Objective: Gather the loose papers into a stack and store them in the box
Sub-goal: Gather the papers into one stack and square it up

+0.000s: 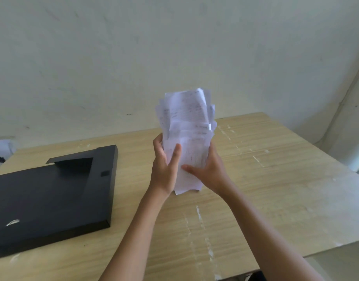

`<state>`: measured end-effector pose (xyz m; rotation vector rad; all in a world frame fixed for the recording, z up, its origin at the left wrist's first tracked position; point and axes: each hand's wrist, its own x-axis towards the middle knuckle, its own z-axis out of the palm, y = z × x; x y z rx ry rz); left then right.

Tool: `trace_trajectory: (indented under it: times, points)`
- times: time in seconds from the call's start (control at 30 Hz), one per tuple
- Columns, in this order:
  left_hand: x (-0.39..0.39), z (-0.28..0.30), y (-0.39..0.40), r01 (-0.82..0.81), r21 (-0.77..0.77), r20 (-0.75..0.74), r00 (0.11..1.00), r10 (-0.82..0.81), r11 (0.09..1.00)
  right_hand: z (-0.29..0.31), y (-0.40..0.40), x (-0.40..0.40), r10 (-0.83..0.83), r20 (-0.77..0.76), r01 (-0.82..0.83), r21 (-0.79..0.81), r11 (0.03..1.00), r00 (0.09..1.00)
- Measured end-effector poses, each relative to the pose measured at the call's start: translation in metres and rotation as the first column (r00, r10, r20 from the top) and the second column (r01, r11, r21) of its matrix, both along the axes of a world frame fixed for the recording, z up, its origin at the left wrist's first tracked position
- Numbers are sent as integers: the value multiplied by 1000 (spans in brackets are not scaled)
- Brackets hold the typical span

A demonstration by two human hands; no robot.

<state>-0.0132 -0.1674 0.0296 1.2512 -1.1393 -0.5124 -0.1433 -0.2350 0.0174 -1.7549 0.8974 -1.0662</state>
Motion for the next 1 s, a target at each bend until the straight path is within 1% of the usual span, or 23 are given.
trace_trajectory:
  times: [0.07, 0.13, 0.27, 0.33, 0.43, 0.5, 0.6, 0.77, 0.87, 0.93, 1.0]
  points:
    - [5, -8, 0, -8, 63, 88, 996, 2, 998, -6, 0, -1, 11, -17, -11, 14, 1000, 1000]
    - [10, -11, 2, -39, 78, 120, 992, 29, 996, -4, 2, -3, 14, 27, -15, 33, 999, 1000]
    - [16, -11, 12, -61, 46, 107, 993, 55, 997, 3, 4, -6, 30, 117, -32, 13, 999, 993]
    - [17, -13, 18, -43, 76, 122, 992, 33, 996, -1, 4, -7, 44, 92, -47, 28, 998, 995]
    - [21, -17, 21, -52, 113, 93, 995, 42, 992, -11, 4, -6, 47, 28, -49, 61, 997, 998]
    - [21, -15, 22, -69, 109, 71, 996, 61, 992, -11, 4, -6, 33, 36, -35, 51, 998, 999]
    - [21, -12, 21, -74, 113, 87, 994, 64, 991, -5, 3, -4, 26, 54, -28, 26, 999, 998]
    - [20, -5, 13, -93, 54, 117, 989, 86, 994, 4, 0, -2, 39, 35, -40, 7, 999, 999]
    - [15, 6, 11, -97, -19, 45, 994, 98, 995, 6, 1, -1, 44, 40, -44, -6, 999, 998]
    - [15, 12, 9, -147, -24, 3, 989, 147, 989, 7, 1, -1, 49, 43, -49, -1, 999, 998]
    - [17, 13, 8, -222, 10, 15, 975, 222, 975, 4, 2, -1, 41, 38, -42, 2, 999, 998]
